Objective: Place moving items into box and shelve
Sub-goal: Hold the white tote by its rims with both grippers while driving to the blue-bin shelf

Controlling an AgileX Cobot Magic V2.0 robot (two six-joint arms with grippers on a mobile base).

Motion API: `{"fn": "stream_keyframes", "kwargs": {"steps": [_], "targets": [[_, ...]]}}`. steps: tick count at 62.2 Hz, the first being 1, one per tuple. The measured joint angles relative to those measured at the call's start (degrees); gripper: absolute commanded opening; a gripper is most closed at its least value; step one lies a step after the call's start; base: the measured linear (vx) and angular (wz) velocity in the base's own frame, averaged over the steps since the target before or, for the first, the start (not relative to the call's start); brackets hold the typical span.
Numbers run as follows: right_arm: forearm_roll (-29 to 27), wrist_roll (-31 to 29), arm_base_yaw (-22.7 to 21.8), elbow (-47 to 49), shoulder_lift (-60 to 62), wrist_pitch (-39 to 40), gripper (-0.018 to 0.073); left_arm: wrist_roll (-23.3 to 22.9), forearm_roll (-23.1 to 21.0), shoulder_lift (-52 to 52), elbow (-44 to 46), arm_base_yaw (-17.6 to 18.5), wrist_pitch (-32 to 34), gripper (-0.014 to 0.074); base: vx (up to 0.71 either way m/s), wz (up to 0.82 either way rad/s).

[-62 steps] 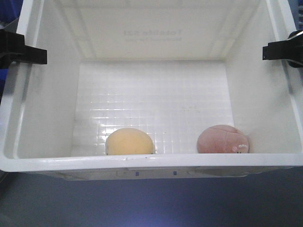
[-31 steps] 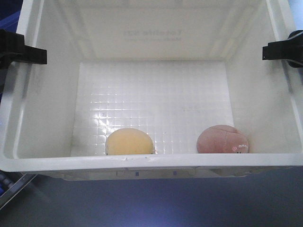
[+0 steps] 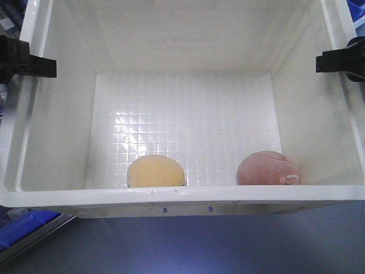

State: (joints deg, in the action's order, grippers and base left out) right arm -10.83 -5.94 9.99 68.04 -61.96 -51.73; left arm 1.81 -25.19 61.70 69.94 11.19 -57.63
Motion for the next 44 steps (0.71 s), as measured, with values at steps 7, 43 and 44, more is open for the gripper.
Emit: {"fn": "stream_keyframes", "kwargs": {"steps": [7, 43, 44], "targets": [[0.0, 0.0, 0.0, 0.0, 0.0, 0.0, -0.0006, 0.0, 0.0, 0.0, 0.0, 0.0, 0.0, -0.0006, 0.15, 0.58], [0.0, 0.0, 0.0, 0.0, 0.0, 0.0, -0.0006, 0.1, 0.0, 0.0, 0.0, 0.0, 0.0, -0.0006, 0.13, 0.53], [0.0, 0.0, 0.0, 0.0, 0.0, 0.0, -0.0006, 0.1, 0.0, 0.0, 0.0, 0.0, 0.0, -0.0006, 0.12, 0.46]]}}
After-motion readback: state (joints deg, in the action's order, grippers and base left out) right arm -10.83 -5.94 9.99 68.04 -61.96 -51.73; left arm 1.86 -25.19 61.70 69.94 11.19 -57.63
